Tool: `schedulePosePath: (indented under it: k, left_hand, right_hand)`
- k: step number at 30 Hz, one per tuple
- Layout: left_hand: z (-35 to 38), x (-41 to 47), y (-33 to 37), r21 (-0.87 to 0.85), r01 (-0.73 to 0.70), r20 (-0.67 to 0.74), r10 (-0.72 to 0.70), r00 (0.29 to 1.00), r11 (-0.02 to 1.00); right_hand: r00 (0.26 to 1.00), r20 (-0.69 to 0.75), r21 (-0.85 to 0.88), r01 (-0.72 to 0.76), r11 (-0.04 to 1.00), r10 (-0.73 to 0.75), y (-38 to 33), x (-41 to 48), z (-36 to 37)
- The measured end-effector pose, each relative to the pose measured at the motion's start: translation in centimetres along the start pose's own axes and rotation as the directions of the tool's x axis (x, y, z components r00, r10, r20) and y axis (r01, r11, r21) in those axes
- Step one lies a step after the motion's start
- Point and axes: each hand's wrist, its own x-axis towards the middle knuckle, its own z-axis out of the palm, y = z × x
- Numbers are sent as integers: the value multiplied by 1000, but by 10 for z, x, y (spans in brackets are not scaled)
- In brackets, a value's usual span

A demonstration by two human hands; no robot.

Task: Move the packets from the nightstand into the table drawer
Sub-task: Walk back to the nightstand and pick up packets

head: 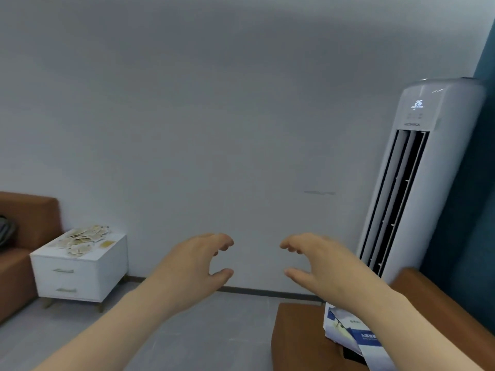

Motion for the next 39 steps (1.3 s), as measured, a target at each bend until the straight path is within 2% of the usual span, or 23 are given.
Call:
schedulePosePath:
  k: [12, 17, 28, 36, 39]
  left_hand:
    - [46, 145, -123, 107, 175, -27, -173, 985, 979]
    - [57, 179, -173, 112, 315, -46, -312, 949, 942]
    - [43, 215, -333, 188, 483, -105, -472, 875, 855]
    - [1, 242, -477, 247, 545, -130, -529, 838, 801]
    - [-5, 251, -525, 221, 581, -140, -564, 814, 783]
  right_hand:
    - [985, 29, 64, 166, 984, -169, 59, 221, 72]
    - [958, 59, 90, 274, 958, -280, 60, 311, 102]
    - [876, 79, 159, 460, 873, -476, -14, 488, 177]
    - [849, 106, 213, 489, 846, -517, -93, 616, 229]
    - [835, 134, 231, 498, 836, -534, -117, 659, 250]
